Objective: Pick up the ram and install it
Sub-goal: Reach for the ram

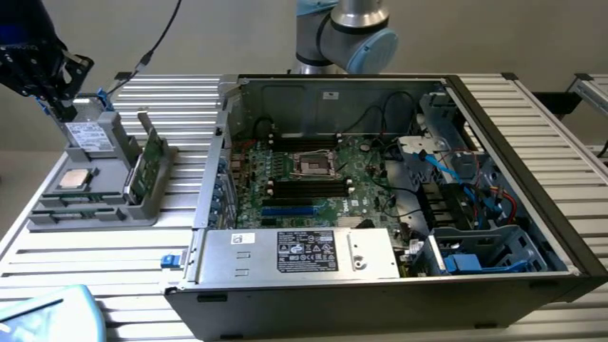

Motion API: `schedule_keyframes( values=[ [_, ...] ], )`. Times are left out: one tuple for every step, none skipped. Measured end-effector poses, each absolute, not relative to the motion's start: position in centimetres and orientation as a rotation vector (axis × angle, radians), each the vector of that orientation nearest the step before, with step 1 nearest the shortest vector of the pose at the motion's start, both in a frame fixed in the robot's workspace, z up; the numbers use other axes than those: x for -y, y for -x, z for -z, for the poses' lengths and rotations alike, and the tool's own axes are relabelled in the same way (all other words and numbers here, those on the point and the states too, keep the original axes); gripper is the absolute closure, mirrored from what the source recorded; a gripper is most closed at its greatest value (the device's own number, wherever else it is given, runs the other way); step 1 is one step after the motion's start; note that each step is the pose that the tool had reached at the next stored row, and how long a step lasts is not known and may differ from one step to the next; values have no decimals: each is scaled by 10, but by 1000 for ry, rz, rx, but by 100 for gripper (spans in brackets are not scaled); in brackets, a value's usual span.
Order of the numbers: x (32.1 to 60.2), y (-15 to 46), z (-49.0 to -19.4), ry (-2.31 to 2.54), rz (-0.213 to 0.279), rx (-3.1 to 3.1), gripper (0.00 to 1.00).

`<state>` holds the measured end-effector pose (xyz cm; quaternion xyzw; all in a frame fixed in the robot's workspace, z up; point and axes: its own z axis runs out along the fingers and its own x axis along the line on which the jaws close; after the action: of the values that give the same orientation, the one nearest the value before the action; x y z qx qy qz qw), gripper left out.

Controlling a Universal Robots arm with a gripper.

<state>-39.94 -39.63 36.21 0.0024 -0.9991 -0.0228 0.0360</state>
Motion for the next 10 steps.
schedule_keyframes(
  values=[
    [397, 402, -361, -9, 70, 3069, 89],
    [398, 404, -361, -11, 70, 3069, 89],
    [399, 406, -360, -13, 70, 3069, 89],
    [400, 408, -360, -15, 70, 3069, 89],
    [402, 409, -359, -17, 69, 3068, 89],
    [404, 410, -359, -19, 69, 3068, 89],
    [408, 411, -359, -20, 69, 3068, 89],
    [411, 411, -358, -21, 69, 3068, 89],
    [414, 412, -358, -22, 69, 3068, 89],
    [418, 413, -358, -23, 69, 3068, 89]
  ],
)
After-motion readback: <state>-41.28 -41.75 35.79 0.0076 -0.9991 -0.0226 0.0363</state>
